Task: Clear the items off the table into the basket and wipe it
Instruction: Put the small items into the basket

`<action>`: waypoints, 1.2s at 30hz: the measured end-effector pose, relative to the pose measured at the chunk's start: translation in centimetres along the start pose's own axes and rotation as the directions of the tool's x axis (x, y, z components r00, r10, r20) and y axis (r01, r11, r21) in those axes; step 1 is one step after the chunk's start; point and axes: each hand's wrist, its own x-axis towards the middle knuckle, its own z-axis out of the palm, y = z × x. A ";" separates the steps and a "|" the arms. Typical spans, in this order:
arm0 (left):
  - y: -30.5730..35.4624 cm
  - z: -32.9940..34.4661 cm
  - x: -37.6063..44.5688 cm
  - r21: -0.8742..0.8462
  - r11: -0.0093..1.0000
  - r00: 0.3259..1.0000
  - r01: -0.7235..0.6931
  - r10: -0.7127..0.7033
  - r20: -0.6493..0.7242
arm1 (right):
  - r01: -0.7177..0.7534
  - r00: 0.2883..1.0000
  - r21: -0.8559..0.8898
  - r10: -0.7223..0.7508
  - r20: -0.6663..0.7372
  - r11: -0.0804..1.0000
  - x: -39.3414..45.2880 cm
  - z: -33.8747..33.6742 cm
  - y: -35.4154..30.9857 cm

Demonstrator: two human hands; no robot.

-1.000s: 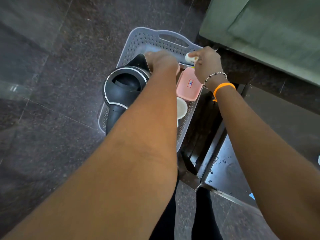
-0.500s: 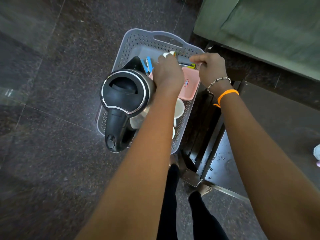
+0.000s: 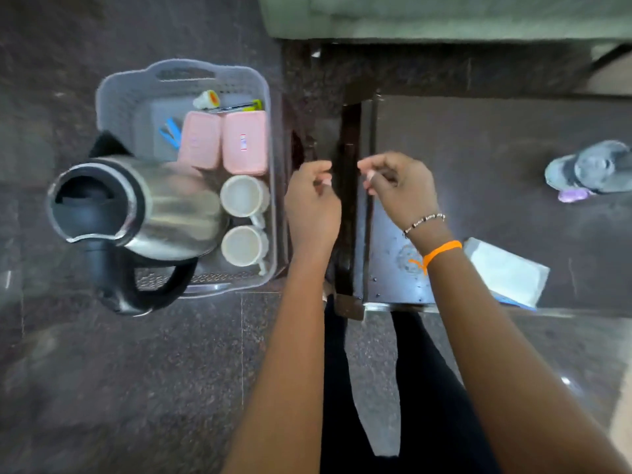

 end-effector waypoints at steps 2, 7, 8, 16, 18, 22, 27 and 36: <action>-0.3 2.6 -2.0 0.008 1.000 0.999 0.026 -0.026 0.032 | -0.055 0.998 -0.038 0.054 -0.027 0.998 -1.3 -2.5 2.5; -0.4 10.7 -6.6 0.100 0.994 0.966 0.040 -0.063 0.249 | -0.212 0.973 -0.044 0.206 -0.101 0.976 -3.4 -10.2 9.7; -0.2 12.6 -7.3 0.125 0.992 0.955 0.030 -0.065 0.289 | -0.244 0.963 -0.031 0.238 -0.123 0.969 -3.7 -11.8 11.3; 2.1 25.7 -11.2 0.293 0.950 0.848 -0.105 -0.068 0.525 | -0.454 0.864 -0.041 0.428 -0.266 0.890 -2.4 -22.8 22.8; 2.6 28.0 -11.5 0.316 0.942 0.837 -0.109 -0.084 0.540 | -0.447 0.869 -0.050 0.421 -0.261 0.893 -1.2 -24.8 24.5; 3.3 31.0 -11.6 0.367 0.925 0.820 -0.097 -0.134 0.556 | -0.442 0.888 -0.061 0.427 -0.171 0.895 1.6 -27.2 27.0; 3.2 32.2 -11.1 0.403 0.912 0.815 -0.079 -0.174 0.553 | -0.441 0.897 -0.127 0.438 -0.058 0.888 4.7 -27.5 29.3; 2.2 29.1 -9.8 0.327 0.944 0.867 0.045 -0.200 0.457 | -0.398 0.912 -0.079 0.385 -0.138 0.914 2.5 -24.6 27.5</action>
